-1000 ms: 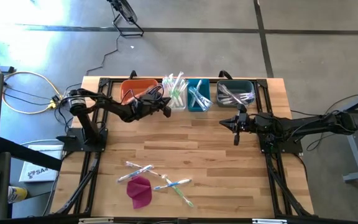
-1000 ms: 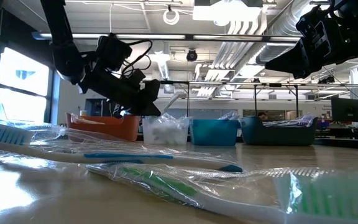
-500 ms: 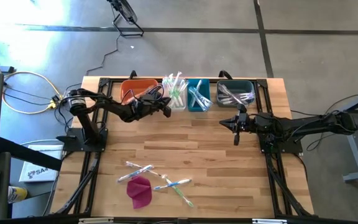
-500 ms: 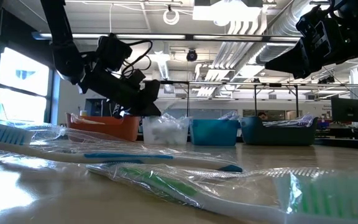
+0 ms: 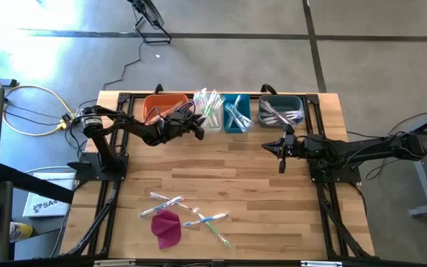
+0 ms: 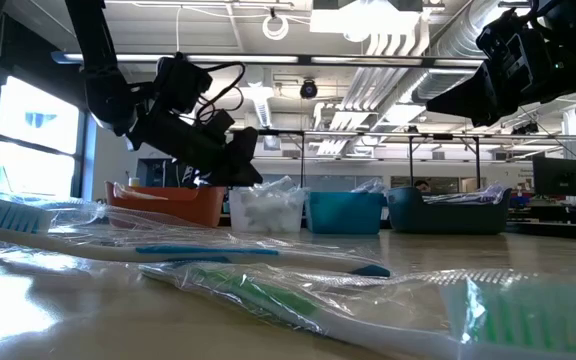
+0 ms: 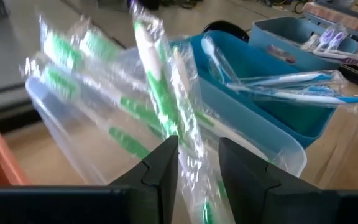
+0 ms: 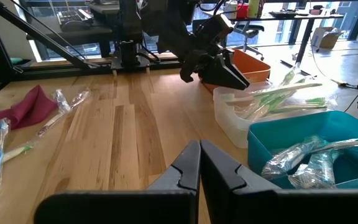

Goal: Pick & Place Toothbrushes
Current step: Put the blue toothbrush into the blue bin

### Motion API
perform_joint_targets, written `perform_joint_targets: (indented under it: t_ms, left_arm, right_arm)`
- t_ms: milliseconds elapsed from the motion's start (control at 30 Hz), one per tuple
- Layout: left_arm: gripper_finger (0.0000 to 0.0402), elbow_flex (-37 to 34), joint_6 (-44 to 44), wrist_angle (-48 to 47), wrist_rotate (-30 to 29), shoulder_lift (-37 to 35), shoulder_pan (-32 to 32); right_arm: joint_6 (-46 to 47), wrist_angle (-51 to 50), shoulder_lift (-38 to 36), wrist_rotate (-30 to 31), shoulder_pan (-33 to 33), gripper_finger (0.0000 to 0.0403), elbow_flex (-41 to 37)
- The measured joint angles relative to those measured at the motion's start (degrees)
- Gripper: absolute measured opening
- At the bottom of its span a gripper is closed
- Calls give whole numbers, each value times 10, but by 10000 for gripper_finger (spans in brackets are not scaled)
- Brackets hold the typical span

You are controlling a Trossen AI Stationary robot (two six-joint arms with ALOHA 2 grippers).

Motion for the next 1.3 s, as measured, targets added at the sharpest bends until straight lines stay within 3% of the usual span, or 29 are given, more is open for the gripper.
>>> perform_joint_targets:
  t_ms: [200,500,933,1100,1300]
  left_arm:
    - [113,0,46,45,4,-5,-4]
    - [113,0,140,12,8,-59,-59]
    - [113,0,171,-297,8,-230,-158]
    - [113,0,128,-405,9,-283,-201]
    - [113,0,72,-465,40,-309,-263]
  right_arm:
    - [0,0,0,-1,0,4,0]
    - [16,-9,0,-4,0,4,0]
    - [17,-29,0,-6,0,4,0]
    - [17,-30,0,-5,0,4,0]
    - [17,-30,0,-5,0,4,0]
